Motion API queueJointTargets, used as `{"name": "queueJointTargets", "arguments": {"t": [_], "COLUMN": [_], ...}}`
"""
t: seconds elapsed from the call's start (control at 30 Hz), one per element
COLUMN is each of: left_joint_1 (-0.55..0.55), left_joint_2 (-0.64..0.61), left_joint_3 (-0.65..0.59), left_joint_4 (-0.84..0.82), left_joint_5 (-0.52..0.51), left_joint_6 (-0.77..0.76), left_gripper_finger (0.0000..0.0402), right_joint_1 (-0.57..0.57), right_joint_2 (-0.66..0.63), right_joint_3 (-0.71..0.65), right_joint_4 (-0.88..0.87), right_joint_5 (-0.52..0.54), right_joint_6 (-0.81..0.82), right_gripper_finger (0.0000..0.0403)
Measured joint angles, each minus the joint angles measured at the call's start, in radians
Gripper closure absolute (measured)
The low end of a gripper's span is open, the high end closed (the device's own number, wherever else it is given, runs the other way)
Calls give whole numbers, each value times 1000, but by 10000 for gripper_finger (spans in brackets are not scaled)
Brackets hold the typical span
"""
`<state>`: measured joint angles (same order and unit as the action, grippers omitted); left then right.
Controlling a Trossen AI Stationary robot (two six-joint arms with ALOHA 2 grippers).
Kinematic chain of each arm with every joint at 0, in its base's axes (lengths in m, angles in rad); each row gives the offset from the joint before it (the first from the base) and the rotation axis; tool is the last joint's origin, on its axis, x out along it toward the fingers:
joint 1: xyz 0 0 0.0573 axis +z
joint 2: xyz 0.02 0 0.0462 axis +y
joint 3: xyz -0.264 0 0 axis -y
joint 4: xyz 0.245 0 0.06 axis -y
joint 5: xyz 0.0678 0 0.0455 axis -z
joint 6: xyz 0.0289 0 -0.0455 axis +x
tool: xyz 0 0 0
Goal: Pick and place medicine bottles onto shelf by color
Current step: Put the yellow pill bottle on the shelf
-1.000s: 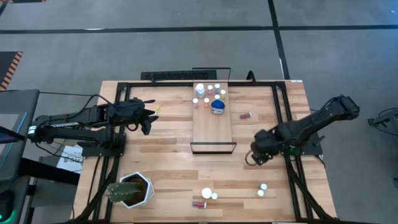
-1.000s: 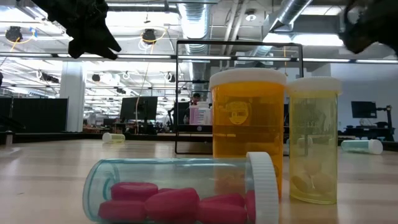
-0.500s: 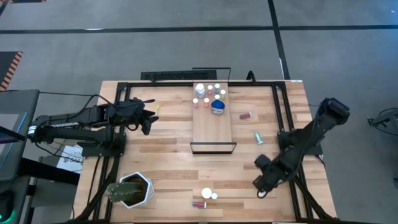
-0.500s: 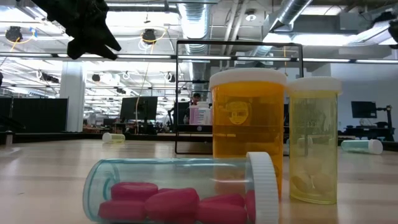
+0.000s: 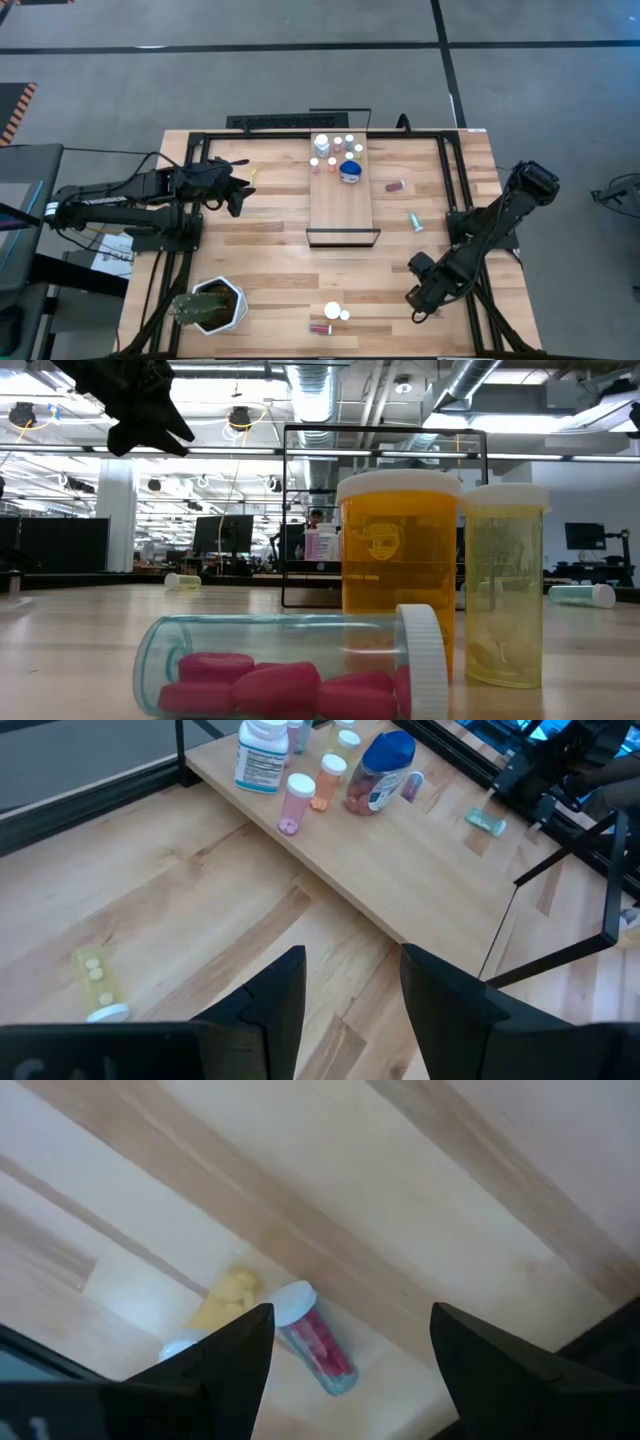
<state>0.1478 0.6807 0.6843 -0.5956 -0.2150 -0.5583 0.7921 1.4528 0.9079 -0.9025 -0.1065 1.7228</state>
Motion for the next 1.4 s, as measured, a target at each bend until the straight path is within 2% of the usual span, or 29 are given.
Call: {"name": "queueJointTargets", "arguments": {"t": [0.37, 0.63, 0.77, 1.07, 1.4], "left_joint_1": [0, -1, -1, -1, -1], "left_joint_2": [0, 0, 0, 0, 0], "left_joint_3": [0, 0, 0, 0, 0], "left_joint_4": [-62, -70, -69, -70, -69], "left_joint_5": [-8, -8, -8, -7, -6], "left_joint_6": [-5, -24, -26, -26, -26], "left_gripper_finger": [252, 252, 252, 252, 252], "right_joint_1": [70, 122, 118, 107, 107], "right_joint_2": [0, 10, 39, 123, 138], "right_joint_3": [70, 84, 82, 83, 83], "right_joint_4": [-16, 85, 68, 135, 147], "right_joint_5": [5, 110, 115, 112, 109], "right_joint_6": [-45, 32, 75, 49, 49], "right_gripper_finger": [112, 112, 112, 112, 120]}}
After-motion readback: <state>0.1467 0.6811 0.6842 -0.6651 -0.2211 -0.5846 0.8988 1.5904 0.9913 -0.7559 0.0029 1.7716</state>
